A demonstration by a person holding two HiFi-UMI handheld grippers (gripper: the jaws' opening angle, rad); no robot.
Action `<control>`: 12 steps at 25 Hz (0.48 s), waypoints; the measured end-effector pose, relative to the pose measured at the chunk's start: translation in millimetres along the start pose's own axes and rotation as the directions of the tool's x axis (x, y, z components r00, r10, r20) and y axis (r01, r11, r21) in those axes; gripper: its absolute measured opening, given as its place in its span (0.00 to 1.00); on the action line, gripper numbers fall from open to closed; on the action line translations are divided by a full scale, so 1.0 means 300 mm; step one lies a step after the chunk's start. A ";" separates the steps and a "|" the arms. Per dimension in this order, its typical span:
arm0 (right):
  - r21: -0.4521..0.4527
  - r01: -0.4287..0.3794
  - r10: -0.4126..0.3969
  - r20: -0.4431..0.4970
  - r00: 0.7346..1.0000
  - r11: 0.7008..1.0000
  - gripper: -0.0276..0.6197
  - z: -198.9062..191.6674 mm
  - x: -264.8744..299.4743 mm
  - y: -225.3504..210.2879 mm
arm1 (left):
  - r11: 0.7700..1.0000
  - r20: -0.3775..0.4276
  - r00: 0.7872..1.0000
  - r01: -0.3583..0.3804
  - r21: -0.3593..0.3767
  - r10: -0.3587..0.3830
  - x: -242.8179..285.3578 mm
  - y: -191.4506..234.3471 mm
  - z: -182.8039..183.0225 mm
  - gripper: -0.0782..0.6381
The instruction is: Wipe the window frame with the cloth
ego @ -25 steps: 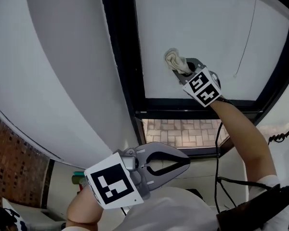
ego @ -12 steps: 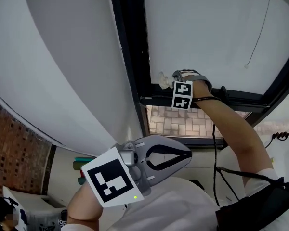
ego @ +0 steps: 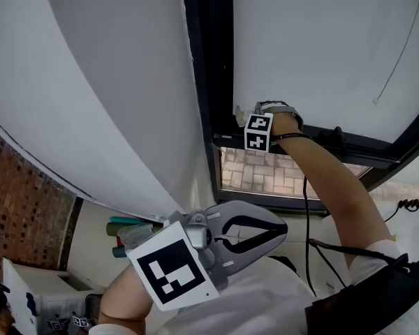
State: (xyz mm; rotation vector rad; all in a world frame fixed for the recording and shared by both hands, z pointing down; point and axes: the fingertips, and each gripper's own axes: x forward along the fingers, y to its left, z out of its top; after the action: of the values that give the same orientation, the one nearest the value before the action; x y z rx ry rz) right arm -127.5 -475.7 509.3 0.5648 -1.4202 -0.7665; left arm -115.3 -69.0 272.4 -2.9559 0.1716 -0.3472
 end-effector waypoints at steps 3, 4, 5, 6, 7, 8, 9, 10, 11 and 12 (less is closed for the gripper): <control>-0.006 -0.020 0.020 -0.011 1.000 1.000 0.15 0.022 0.027 0.020 | 1.000 0.001 1.000 0.001 -0.010 -0.001 -0.004 0.005 -0.010 0.14; -0.006 -0.027 0.027 -0.009 1.000 1.000 0.15 0.031 0.032 0.028 | 1.000 0.000 1.000 0.001 -0.013 -0.001 -0.005 0.007 -0.014 0.14; -0.007 -0.033 0.033 -0.006 0.999 0.999 0.15 0.041 0.035 0.036 | 1.000 -0.003 1.000 0.001 -0.017 -0.001 -0.005 0.009 -0.017 0.14; -0.008 -0.037 0.037 -0.004 0.999 0.999 0.15 0.048 0.038 0.044 | 1.000 -0.005 1.000 0.001 -0.020 -0.001 -0.004 0.010 -0.021 0.14; -0.007 -0.039 0.039 -0.001 0.999 0.999 0.15 0.053 0.040 0.050 | 1.000 -0.007 1.000 0.003 -0.022 -0.003 -0.003 0.011 -0.025 0.14; -0.001 -0.040 0.040 0.001 0.999 0.999 0.15 0.055 0.040 0.056 | 1.000 -0.007 1.000 0.006 -0.024 -0.006 -0.002 0.010 -0.029 0.14; 0.008 -0.044 0.044 0.004 0.999 0.999 0.15 0.055 0.039 0.060 | 1.000 -0.006 1.000 0.009 -0.025 -0.009 0.001 0.010 -0.032 0.14; 0.015 -0.051 0.051 0.007 0.999 0.999 0.15 0.054 0.034 0.065 | 1.000 -0.006 1.000 0.012 -0.025 -0.012 0.004 0.009 -0.036 0.14; 0.018 -0.058 0.058 0.011 0.998 0.998 0.15 0.054 0.027 0.071 | 1.000 -0.006 1.000 0.016 -0.025 -0.016 0.008 0.007 -0.040 0.14; 0.014 -0.066 0.066 0.015 0.998 0.998 0.15 0.057 0.016 0.081 | 0.999 -0.008 1.000 0.021 -0.024 -0.021 0.014 0.003 -0.044 0.14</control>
State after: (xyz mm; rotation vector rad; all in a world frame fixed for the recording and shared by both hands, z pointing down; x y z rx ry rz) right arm -141.3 -461.8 532.2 0.5222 -1.4524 -0.7096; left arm -114.5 -72.4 285.8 -2.9828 0.1467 -0.3620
